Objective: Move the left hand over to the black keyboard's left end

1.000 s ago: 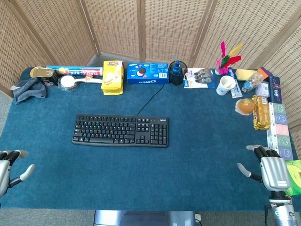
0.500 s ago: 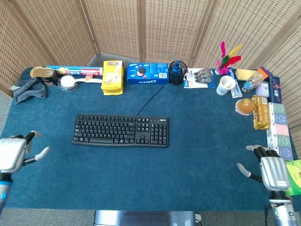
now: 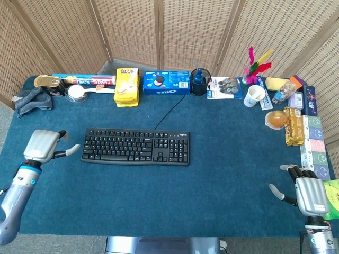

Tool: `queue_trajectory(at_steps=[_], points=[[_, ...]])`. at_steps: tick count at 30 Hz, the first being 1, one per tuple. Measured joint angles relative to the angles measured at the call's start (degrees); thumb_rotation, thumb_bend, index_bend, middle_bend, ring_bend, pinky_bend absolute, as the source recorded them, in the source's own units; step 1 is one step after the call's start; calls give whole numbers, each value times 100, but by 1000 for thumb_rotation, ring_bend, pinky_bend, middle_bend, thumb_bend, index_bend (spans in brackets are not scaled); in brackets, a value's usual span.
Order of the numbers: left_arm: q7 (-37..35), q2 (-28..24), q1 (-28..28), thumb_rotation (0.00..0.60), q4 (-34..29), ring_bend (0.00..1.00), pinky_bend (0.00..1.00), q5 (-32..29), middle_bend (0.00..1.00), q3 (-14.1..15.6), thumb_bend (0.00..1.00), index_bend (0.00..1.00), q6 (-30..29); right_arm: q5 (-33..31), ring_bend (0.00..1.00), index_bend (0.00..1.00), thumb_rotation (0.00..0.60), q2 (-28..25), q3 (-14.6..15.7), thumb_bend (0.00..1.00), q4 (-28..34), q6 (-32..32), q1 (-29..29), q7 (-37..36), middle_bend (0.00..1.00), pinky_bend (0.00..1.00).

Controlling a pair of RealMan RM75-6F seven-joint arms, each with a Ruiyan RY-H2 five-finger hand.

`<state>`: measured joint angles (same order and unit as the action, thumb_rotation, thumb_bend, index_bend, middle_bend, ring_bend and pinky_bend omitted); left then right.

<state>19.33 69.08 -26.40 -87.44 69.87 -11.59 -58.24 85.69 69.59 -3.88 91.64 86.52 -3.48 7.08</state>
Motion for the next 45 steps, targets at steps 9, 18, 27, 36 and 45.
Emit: queue_trajectory(at_steps=[9,18,27,36,45], points=[[19,626,-563,0,804,779,853,-386,910,-55,130,489,607,-84,382,308,0,4,-2,274,38,-52,2,99,338,349],[20,1335,-1121,0,1656,779,853,-787,910,-69,130,489,1141,-137,381,309,0,12,1,274,17,-27,49,112,338,351],[-31,1559,-1329,0,1892,779,854,-861,910,-2,130,489,1293,-173,382,309,0,17,5,273,13,-16,81,123,338,351],[-45,1571,-1361,0,1887,779,854,-896,910,116,130,490,1230,-201,383,309,0,38,1,274,-29,-34,92,89,338,351],[-29,1602,-1357,0,2006,779,854,-1002,910,206,129,489,1237,-216,383,309,0,58,-7,274,-39,-68,79,101,338,351]])
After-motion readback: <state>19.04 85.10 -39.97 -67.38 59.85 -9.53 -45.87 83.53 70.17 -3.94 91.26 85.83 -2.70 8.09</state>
